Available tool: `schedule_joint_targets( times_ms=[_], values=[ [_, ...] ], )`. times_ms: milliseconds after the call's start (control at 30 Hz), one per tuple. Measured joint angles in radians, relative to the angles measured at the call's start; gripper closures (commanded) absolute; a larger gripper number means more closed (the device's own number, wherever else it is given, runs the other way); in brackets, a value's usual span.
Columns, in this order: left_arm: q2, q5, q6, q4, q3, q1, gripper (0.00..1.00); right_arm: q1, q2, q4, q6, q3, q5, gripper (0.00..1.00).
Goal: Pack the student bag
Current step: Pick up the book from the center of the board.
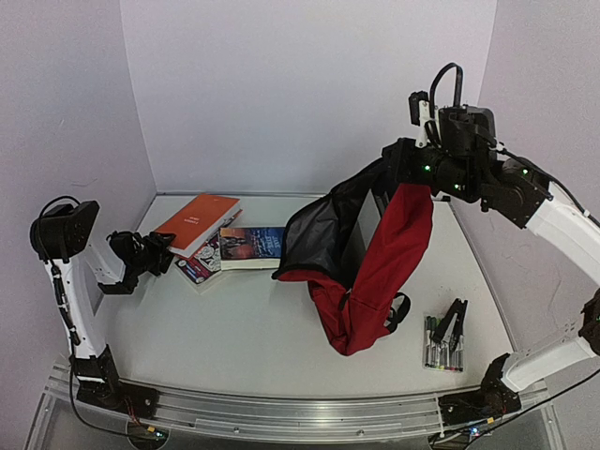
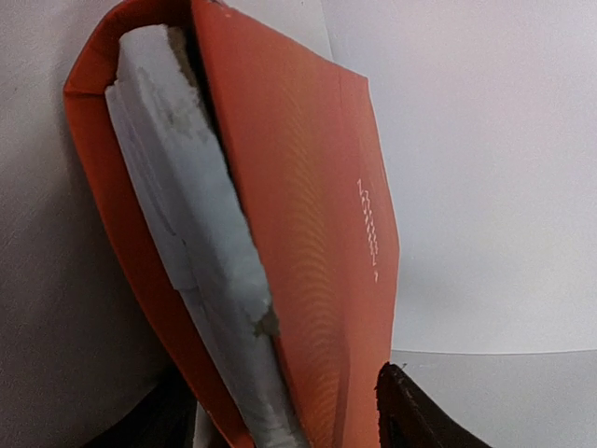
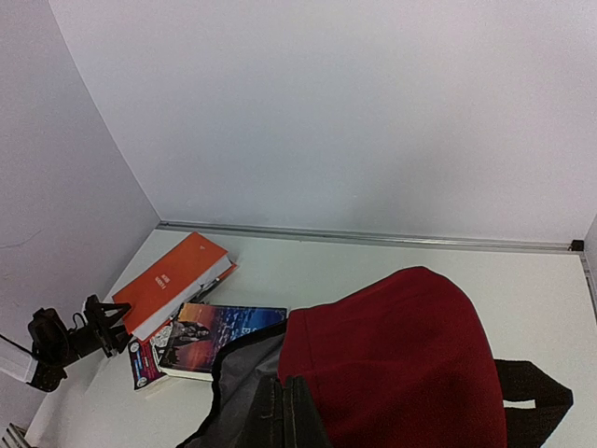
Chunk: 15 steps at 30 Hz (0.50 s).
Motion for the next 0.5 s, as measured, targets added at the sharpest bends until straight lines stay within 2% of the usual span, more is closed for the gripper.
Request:
schedule_joint_targets(
  times_ms=[333,500],
  values=[
    [-0.002,0.015,0.055,0.0,0.014,0.001,0.73,0.0,0.011,-0.013,-0.004,0.019,0.012,1.0],
    [-0.1,0.032,0.108,-0.045,0.02,0.002,0.75,0.0,0.012,-0.014,-0.004,0.019,0.015,1.0]
  ],
)
